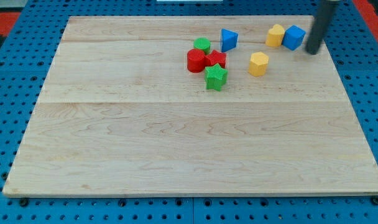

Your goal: Make a group of green and red blocks

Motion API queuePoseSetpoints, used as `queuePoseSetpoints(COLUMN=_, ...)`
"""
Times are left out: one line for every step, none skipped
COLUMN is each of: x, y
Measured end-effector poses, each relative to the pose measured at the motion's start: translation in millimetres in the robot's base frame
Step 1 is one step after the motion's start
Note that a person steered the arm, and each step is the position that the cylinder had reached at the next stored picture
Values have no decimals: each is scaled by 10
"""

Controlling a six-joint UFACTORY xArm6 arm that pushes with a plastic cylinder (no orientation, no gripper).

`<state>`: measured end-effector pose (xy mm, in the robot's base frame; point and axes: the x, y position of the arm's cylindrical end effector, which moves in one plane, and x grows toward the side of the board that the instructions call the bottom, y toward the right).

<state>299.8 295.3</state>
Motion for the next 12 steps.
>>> queuePoseSetpoints(x=-289, y=-268)
queuePoseSetpoints(x=-372, y=-1093)
queuePoseSetpoints(x=-416, y=-1045)
queuePoseSetpoints(x=383, y=-625)
queuePoseSetpoints(x=904, y=-728)
queuePoseSetpoints(x=801, y=-1457)
queuePoseSetpoints(x=496, y=-1924)
queuePoseSetpoints(x=358, y=-2179)
queuePoseSetpoints(x=239, y=-2556)
queuePoseSetpoints(x=133, y=-2651)
queuePoseSetpoints(x=-118, y=-2623)
queuePoseSetpoints(x=-262, y=-3306)
